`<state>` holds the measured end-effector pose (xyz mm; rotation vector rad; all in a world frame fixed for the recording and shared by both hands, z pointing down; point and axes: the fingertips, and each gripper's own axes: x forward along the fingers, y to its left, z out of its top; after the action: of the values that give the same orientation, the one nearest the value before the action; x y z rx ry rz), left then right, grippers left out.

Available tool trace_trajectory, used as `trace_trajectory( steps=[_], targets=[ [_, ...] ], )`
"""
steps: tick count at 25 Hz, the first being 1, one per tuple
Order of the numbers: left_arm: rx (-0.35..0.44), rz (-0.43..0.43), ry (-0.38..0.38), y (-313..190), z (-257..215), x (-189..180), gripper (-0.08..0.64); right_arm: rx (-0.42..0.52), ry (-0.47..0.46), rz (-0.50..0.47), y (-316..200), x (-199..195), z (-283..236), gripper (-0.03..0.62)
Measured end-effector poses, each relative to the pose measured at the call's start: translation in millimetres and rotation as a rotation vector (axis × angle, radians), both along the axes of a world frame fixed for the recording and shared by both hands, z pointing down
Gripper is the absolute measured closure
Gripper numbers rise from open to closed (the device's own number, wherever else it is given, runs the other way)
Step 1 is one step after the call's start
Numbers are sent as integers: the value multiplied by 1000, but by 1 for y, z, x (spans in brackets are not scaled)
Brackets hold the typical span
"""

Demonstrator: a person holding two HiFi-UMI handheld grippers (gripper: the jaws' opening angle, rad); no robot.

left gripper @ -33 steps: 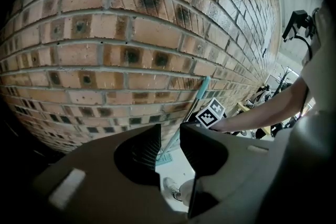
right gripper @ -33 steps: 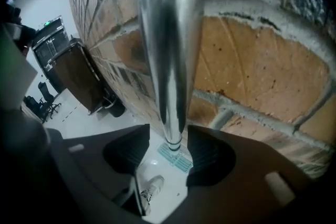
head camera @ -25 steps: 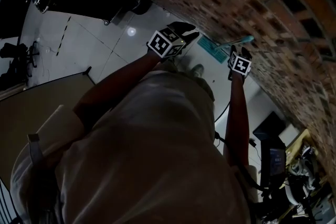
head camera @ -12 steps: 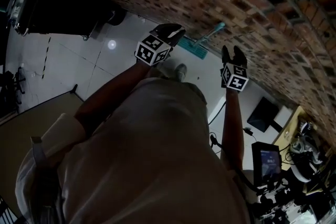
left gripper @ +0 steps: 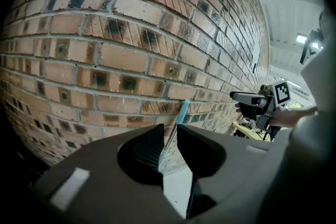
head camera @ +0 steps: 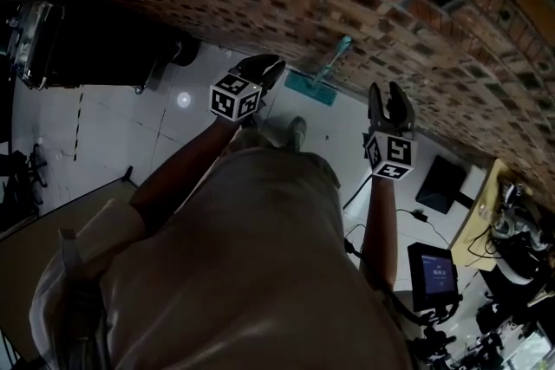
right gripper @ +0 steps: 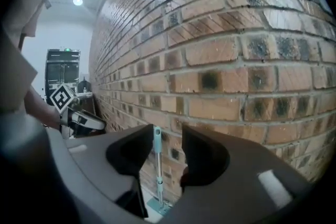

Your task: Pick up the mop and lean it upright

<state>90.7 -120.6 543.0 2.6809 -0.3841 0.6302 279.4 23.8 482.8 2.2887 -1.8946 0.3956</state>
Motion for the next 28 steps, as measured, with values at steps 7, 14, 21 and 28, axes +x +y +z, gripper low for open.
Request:
trace_trajectory(
  steps=[7, 14, 21, 28],
  targets=[
    [11, -27, 15, -12, -10, -13, 466, 34, 74, 83, 25, 2, -8, 460],
    [33, -62, 23, -20, -12, -32, 476, -6, 47, 104, 38, 1, 8, 464],
    [-26, -104, -10, -19, -3, -43, 476, 6, -2, 88, 26, -4, 21, 469],
    [6, -97, -72, -10, 2, -38, 498, 15, -74, 66, 15, -19, 39, 469]
  ],
)
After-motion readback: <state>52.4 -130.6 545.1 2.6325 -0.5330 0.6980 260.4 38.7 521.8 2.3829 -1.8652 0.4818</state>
